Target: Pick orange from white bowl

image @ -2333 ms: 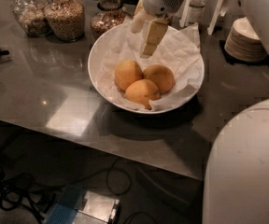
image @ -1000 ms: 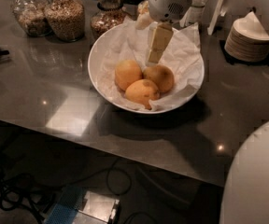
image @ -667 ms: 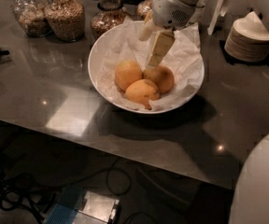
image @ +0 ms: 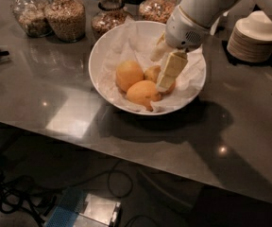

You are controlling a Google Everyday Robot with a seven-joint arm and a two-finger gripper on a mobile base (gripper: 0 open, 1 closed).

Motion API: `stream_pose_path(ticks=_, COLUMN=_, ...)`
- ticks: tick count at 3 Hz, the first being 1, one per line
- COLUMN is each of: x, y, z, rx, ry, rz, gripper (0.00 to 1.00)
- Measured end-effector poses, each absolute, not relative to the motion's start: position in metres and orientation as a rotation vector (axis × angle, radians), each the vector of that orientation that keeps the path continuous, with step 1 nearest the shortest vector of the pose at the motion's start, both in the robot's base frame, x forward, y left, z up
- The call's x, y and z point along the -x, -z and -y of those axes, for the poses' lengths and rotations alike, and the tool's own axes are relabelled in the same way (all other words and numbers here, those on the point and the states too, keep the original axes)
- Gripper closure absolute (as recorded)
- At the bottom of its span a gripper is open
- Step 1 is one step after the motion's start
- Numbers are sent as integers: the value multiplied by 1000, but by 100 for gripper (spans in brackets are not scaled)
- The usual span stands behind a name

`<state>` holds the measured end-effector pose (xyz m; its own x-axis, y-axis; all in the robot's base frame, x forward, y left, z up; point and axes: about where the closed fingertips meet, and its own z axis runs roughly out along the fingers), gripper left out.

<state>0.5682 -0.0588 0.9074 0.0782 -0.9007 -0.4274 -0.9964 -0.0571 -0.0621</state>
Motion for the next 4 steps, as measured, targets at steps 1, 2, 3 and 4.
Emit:
stream_pose_path(ticks=1, x=-572, y=-896, z=63, rx=2069, ry=-394, rz=-1902, gripper=24)
stream_pose_path(ticks=2, x=-589, y=-897, z=58, rx=2124, ry=-346, rz=-1876, gripper=23)
stream_pose_path(ticks=3, x=-604, y=-900, z=55, rx=2148, ry=-293, rz=-1856, gripper=23)
stream_pose_path(ticks=4, x=-603, y=-894, z=63, rx=2125, ry=-285, rz=-1879, gripper=23)
